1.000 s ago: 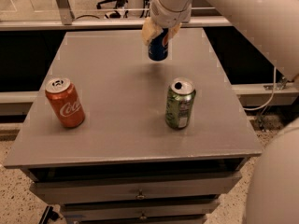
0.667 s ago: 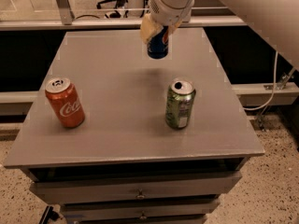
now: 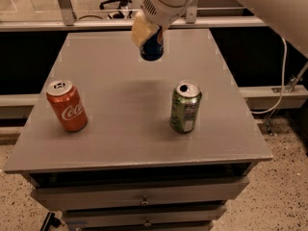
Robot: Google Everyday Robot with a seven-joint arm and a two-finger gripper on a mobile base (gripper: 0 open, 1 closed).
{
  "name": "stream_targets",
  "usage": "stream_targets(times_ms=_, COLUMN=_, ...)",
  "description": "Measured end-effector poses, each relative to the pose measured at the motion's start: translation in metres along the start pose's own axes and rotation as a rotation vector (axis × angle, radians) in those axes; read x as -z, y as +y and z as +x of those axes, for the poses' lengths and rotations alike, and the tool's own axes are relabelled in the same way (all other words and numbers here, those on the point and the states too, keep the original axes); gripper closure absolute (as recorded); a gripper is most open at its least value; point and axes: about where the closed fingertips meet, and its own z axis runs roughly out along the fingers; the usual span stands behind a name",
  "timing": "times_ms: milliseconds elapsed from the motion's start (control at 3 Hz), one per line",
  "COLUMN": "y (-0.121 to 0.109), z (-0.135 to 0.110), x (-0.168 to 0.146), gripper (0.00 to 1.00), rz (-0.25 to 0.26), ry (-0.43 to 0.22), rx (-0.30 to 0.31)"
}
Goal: Knock pepsi can over
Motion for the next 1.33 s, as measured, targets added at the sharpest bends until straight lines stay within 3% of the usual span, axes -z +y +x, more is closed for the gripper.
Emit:
stream_targets(times_ms=667, y=0.043, z=-0.001, x=0.020, gripper=1.00, rz=-0.044, ry=-0.007, rx=0.217)
stream_targets(times_ms=1333, y=0.068, z=0.009, x=0.028, gripper=1.00, rz=-0.135, ry=-0.017, rx=0.362)
